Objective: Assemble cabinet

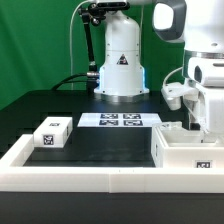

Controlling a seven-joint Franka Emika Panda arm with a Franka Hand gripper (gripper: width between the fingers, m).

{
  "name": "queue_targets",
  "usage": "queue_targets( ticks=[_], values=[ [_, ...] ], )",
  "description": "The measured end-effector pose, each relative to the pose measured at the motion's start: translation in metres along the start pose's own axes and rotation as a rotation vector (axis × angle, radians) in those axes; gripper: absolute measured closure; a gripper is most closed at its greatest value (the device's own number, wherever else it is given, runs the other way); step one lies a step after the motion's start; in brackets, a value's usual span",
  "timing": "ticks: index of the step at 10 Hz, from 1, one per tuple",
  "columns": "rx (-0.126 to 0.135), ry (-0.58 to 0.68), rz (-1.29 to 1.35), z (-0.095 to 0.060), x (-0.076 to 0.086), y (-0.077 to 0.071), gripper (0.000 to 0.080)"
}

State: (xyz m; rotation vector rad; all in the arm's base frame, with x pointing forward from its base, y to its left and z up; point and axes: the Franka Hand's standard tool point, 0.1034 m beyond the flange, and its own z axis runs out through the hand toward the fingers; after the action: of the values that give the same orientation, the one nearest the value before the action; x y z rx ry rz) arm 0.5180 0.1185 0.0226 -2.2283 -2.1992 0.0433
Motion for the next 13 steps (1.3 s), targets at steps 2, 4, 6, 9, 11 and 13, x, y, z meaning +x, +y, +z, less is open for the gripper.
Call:
queue_targets(
  ticks=[2,4,6,9,11,13],
  values=[
    [-0.001,-0.006,-0.001,-0.008,-0.001,0.0,0.0002],
    [-0.016,-0.027,0.004,-0.048,0.003,-0.014,0.0002],
    [-0.016,-0.031,0.003,-0.051,0.001,-0.019,0.0002],
    [-0.012,-0.031,0.004,-0.05,0.001,-0.02,0.0002],
    [-0.016,-0.017,0.042,-0.044,0.014,-0.037,0.0002],
    [0.006,-0.017,0.058,-0.042,0.032,-0.065,0.0002]
  ],
)
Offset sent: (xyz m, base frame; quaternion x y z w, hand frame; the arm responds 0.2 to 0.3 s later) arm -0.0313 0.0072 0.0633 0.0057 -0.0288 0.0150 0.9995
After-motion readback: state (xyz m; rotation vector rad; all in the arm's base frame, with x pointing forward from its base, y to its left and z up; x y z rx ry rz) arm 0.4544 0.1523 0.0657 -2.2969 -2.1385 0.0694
